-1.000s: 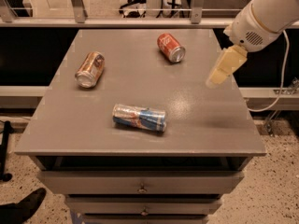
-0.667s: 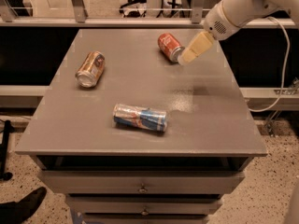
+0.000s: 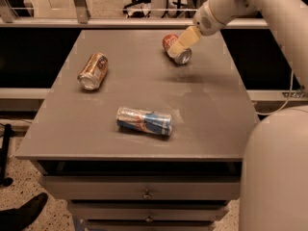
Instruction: Pick coke can
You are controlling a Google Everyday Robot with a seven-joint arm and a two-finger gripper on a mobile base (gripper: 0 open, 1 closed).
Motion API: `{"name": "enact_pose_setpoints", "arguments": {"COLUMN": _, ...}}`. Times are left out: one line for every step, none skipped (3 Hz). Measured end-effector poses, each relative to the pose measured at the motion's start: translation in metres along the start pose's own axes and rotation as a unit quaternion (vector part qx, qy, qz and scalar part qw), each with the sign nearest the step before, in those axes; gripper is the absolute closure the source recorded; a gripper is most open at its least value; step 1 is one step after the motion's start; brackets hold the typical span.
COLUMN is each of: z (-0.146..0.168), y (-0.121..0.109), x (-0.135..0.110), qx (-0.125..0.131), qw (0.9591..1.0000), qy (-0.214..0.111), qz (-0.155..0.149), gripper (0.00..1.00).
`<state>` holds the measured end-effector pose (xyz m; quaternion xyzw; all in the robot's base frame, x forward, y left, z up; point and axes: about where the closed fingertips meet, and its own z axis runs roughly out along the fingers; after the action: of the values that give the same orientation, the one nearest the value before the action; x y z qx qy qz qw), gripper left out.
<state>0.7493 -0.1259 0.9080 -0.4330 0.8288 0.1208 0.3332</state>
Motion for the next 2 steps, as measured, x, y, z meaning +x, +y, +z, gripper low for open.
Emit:
{"name": "enact_pose_setpoints", "arguments": {"z": 0.033, "y": -0.011, "x": -0.009, "qx": 0.000, "qw": 0.9992, "qy": 0.021, "qz": 0.034, "gripper": 0.00}}
{"name": "enact_pose_setpoints", "arguments": {"z": 0.058, "y": -0.016, "x": -0.012, "qx": 0.002, "qw": 0.9973, "qy": 0.041, "qz": 0.061, "gripper": 0.00}}
